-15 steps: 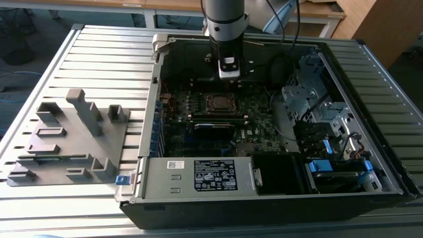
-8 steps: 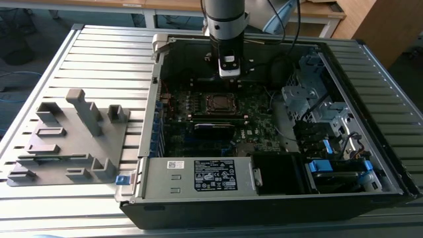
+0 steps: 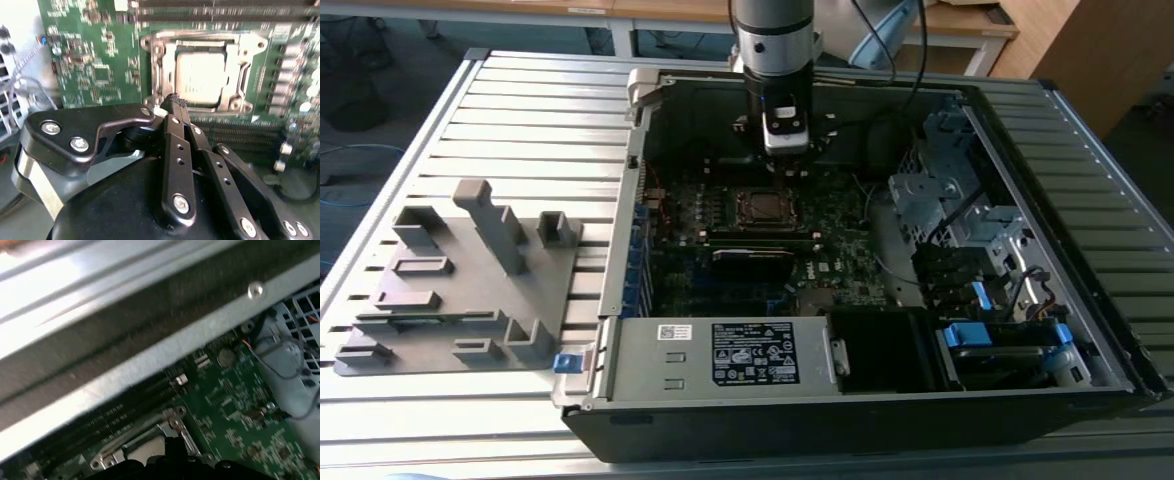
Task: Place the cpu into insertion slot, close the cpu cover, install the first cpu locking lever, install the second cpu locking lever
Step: 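Install the first cpu locking lever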
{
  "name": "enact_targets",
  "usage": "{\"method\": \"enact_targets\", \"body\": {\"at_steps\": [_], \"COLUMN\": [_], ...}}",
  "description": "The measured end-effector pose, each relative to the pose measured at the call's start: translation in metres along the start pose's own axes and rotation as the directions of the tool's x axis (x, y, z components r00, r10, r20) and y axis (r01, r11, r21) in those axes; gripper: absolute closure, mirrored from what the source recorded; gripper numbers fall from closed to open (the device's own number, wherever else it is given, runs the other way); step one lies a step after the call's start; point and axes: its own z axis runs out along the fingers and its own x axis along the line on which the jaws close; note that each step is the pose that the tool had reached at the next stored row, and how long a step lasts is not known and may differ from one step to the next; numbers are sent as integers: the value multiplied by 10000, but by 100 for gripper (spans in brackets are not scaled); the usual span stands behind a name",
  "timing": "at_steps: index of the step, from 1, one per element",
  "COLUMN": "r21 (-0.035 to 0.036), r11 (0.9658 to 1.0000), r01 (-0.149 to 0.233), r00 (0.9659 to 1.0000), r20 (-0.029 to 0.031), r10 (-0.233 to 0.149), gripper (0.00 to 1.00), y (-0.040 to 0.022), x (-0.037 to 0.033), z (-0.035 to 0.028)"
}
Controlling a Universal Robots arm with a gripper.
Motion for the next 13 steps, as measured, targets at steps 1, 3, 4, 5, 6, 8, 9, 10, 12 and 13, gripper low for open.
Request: {"method": "enact_targets", "body": {"at_steps": [1,3,4,5,6,8,9,10,12,13], "r21": [11,14,18,36,73,129,154,180,226,249], "r11": [10000,10000,10000,10000,10000,9998,9996,9993,9986,9982], "r01": [3,4,6,15,48,175,249,321,473,551], "r00": [10000,10000,10000,10000,9999,9995,9992,9987,9974,9966], "r20": [6,3,-3,-41,-114,-258,-329,-400,-548,-620], "r10": [-3,-4,-6,-15,-47,-171,-244,-314,-460,-535], "gripper": [89,89,89,89,89,89,89,89,89,89], "y": [0,0,0,1,0,0,-1,-1,-2,-2], "x": [0,0,0,0,1,3,3,4,6,6], "z": [0,0,0,4,8,16,19,23,32,36]}}
